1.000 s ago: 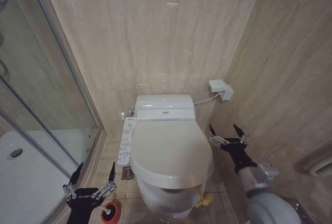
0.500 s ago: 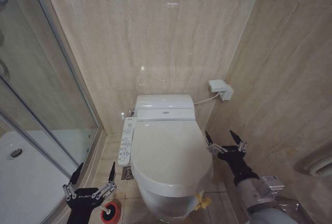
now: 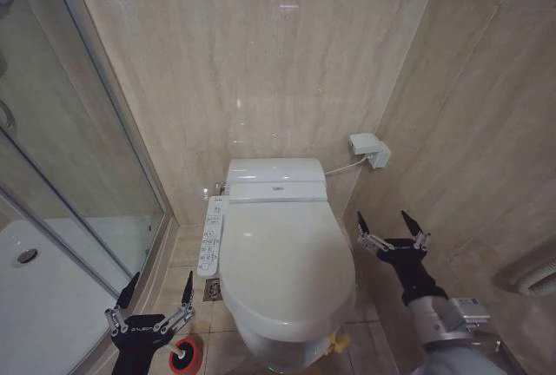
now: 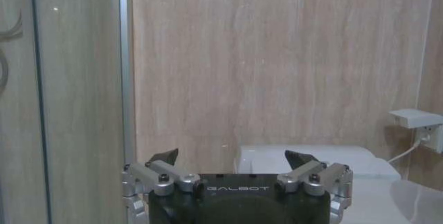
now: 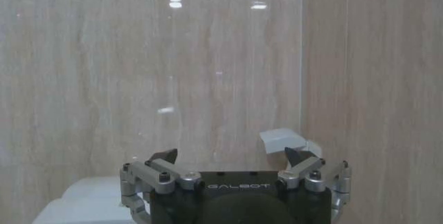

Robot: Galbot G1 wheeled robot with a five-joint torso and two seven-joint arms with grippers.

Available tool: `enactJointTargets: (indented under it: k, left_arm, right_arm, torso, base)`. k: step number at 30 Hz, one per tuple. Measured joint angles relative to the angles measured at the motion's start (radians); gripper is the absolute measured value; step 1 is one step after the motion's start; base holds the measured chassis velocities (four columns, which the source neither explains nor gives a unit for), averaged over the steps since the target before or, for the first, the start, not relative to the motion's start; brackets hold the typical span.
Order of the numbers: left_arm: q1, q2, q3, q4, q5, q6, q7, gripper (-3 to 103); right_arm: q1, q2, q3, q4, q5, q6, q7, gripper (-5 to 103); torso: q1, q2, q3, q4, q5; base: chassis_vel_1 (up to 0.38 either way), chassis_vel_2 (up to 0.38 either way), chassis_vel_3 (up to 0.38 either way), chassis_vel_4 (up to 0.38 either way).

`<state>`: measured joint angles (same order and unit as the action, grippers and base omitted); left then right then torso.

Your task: Open the toilet lid, clean the toilet bowl with a toilet brush, close the toilet lid, and flush.

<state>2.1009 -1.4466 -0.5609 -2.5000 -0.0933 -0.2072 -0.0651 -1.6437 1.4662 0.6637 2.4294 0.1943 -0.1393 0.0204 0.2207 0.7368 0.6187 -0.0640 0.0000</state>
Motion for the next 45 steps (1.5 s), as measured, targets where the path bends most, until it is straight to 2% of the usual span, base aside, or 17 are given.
enactJointTargets:
  k: [8,33,37,45]
  left_arm:
    - [0.000,0.000,0.000,0.000,0.000,0.000,0.000,100]
    - [0.000,0.000,0.000,0.000,0.000,0.000,0.000,100]
    - [0.000,0.000,0.000,0.000,0.000,0.000,0.000,100]
    - [0.000,0.000,0.000,0.000,0.000,0.000,0.000,100]
  right_arm:
    - [-0.016,0.035,-0.002,0.004,-0.016,0.004,-0.005,100]
    - [0.011,0.019,0.005,-0.011,-0.013,0.029,-0.028,100]
    - [0.011,0.019,0.003,-0.013,-0.013,0.050,-0.027,100]
    - [-0.002,0.022,0.003,-0.003,-0.021,0.043,-0.024,100]
  torso:
    - [0.000,0.000,0.000,0.0000,0.0000]
    - [0.000,0.000,0.000,0.0000,0.0000]
    - [0.000,0.000,0.000,0.0001,0.0000]
    - [0.000,0.000,0.000,0.0000,0.0000]
  base:
    - [0.000,0.000,0.000,0.000]
    - [0.000,0.000,0.000,0.000]
    - [0.000,0.000,0.000,0.000]
    - [0.000,0.000,0.000,0.000]
